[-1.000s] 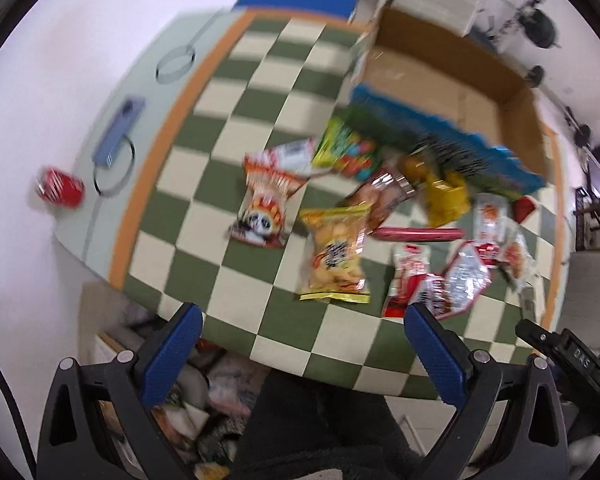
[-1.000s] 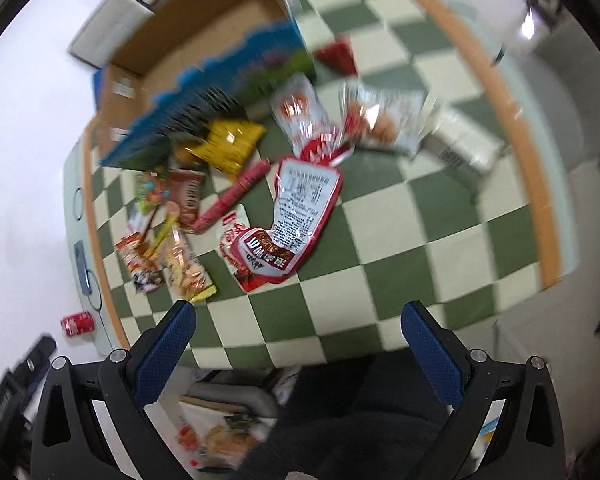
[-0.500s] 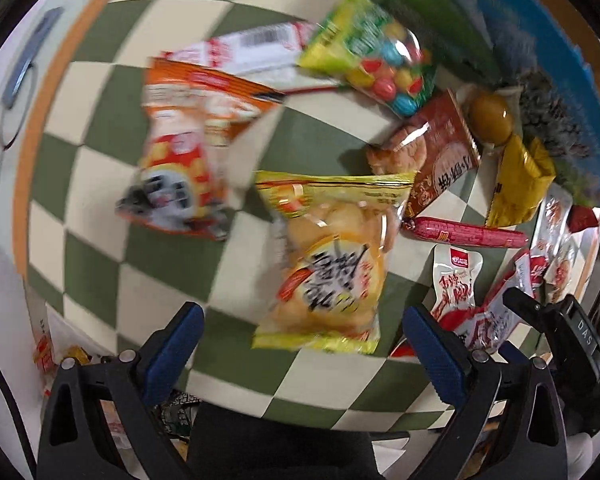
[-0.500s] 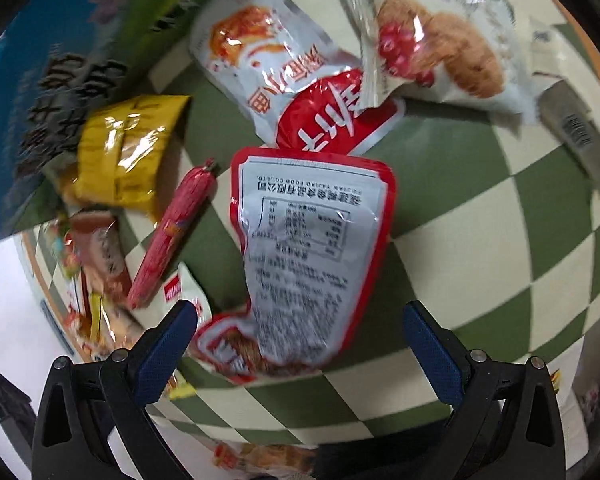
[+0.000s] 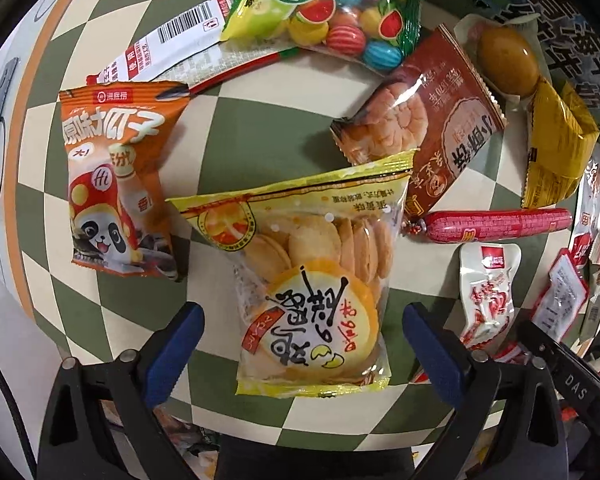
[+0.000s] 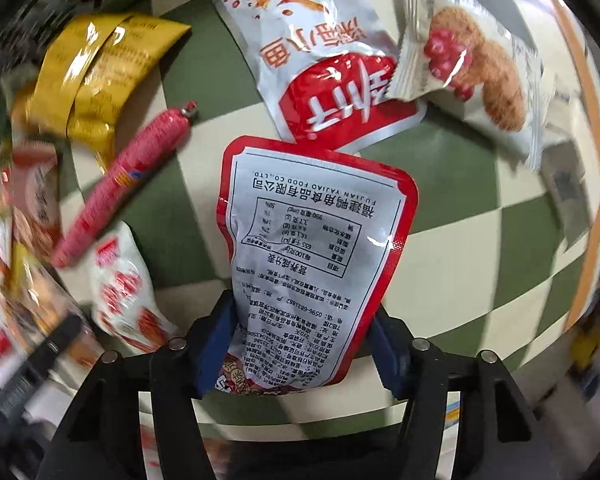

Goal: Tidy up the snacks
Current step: 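Grasp the yellow cracker bag with left tool while right tool grasps white-red spicy packet, then carry the yellow cracker bag into the box with left tool while right tool drops the spicy packet in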

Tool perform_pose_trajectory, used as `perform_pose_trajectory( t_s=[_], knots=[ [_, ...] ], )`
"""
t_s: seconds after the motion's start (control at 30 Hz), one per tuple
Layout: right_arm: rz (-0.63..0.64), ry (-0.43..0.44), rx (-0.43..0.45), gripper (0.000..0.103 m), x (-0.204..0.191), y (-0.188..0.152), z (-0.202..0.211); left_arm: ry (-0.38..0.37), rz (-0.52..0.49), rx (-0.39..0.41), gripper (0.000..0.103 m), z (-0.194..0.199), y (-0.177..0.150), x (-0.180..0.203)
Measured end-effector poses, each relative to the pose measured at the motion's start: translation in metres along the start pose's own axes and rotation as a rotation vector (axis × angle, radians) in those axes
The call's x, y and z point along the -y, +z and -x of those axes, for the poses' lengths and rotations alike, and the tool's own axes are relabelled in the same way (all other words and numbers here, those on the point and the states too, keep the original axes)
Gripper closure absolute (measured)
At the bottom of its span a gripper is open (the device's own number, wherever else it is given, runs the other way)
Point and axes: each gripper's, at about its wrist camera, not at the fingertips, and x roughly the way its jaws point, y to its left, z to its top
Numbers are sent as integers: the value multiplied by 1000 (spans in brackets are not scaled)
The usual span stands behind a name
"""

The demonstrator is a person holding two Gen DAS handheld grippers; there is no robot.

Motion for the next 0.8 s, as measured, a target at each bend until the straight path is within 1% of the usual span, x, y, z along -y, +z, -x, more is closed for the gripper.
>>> perform_pose_trajectory(
  t_s=[0.03, 0.07, 0.1, 0.2, 0.27, 0.33, 0.37, 0.43, 0.5, 0.6, 0.67, 0.7, 0.73, 0.77, 0.8],
  knots=[
    [21, -27, 16, 40, -2, -4, -2, 2, -9, 0, 28, -4, -1, 3],
    [35, -32, 25, 44, -4, -8, -6, -2, -15, -7, 43, -9, -1, 3],
    [41, -34, 28, 44, -5, -11, -9, -1, -22, -10, 45, -13, -4, 5],
    [42, -19, 40, 48, -7, -25, -21, 21, -49, 35, 55, -19, -9, 15],
    [45, -8, 53, 55, -5, -31, -25, 20, -53, 43, 59, -21, -14, 18],
    [46, -3, 68, 59, -9, -40, -25, 15, -59, 51, 61, -24, -21, 19],
    [50, -2, 73, 59, -14, -49, -23, 14, -64, 54, 62, -22, -22, 21],
    [53, 1, 82, 60, -23, -52, -17, 15, -75, 70, 63, -18, -27, 20],
    [53, 10, 103, 61, -30, -62, -14, 10, -88, 86, 63, -14, -33, 21],
    [48, 31, 128, 61, -25, -75, 2, -14, -106, 103, 64, -12, -45, 24],
    [43, 63, 141, 61, -31, -83, 13, -29, -121, 118, 64, 0, -52, 25],
    [45, 79, 151, 61, -30, -90, 20, -45, -140, 139, 64, 7, -59, 28],
    [45, 92, 161, 61, -32, -96, 26, -49, -153, 155, 64, 15, -57, 27],
    [48, 114, 178, 61, -35, -104, 34, -53, -170, 178, 64, 24, -62, 30],
    [54, 136, 194, 61, -35, -111, 44, -72, -193, 204, 64, 36, -68, 34]
  ],
)
